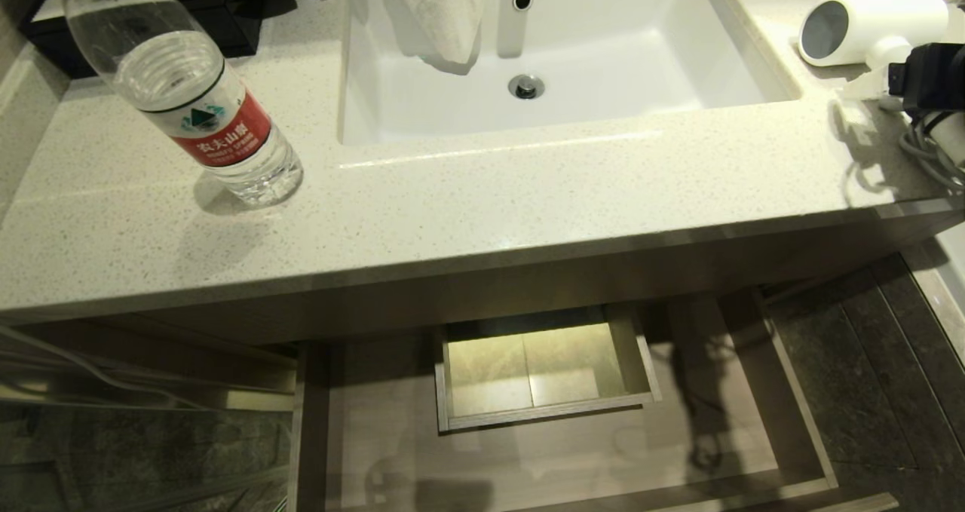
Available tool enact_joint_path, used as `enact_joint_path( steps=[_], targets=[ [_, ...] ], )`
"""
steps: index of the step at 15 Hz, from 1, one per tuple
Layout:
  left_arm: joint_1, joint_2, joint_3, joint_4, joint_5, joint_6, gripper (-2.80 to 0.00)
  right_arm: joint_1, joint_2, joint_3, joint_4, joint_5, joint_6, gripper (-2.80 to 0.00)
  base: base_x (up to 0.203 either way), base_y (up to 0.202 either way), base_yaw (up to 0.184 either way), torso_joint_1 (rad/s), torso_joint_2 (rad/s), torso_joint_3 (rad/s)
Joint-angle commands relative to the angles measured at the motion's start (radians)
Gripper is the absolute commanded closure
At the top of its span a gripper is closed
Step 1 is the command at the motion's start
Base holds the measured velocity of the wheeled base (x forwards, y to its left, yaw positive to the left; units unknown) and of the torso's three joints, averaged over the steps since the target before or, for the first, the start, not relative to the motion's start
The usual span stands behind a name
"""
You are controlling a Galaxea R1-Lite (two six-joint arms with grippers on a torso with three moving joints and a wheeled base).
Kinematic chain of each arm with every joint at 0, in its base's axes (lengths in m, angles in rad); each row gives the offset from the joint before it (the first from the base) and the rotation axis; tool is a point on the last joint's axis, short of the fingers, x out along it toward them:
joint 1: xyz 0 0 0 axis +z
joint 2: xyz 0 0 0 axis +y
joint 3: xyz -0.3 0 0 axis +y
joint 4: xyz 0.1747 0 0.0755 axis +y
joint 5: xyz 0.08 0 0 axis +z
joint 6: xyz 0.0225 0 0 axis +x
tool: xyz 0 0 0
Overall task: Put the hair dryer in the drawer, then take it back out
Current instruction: Pick up the hairdryer
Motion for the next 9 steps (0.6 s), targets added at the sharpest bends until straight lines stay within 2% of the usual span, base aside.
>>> enact_joint_path(
  steps=[1, 4, 5, 9],
  targets=[
    [-0.001, 0.000, 0.000, 0.000, 0.000, 0.000, 0.00, -0.004, 0.032, -0.018, 0.000, 0.029, 0.002, -2.80, 0.000, 0.000, 0.000, 0.000, 0.00, 0.000],
    [0.000, 0.001, 0.000, 0.000, 0.000, 0.000, 0.00, -0.013, 0.042, -0.018, -0.006, 0.038, 0.002, -2.80, 0.000, 0.000, 0.000, 0.000, 0.00, 0.000],
    [0.000, 0.001, 0.000, 0.000, 0.000, 0.000, 0.00, -0.014, 0.042, -0.014, -0.005, 0.037, 0.001, 0.00, 0.000, 0.000, 0.000, 0.000, 0.00, 0.000],
    [0.000, 0.000, 0.000, 0.000, 0.000, 0.000, 0.00, -0.037, 0.034, -0.009, -0.004, 0.037, -0.013, 0.00, 0.000, 0.000, 0.000, 0.000, 0.00, 0.000]
  ],
)
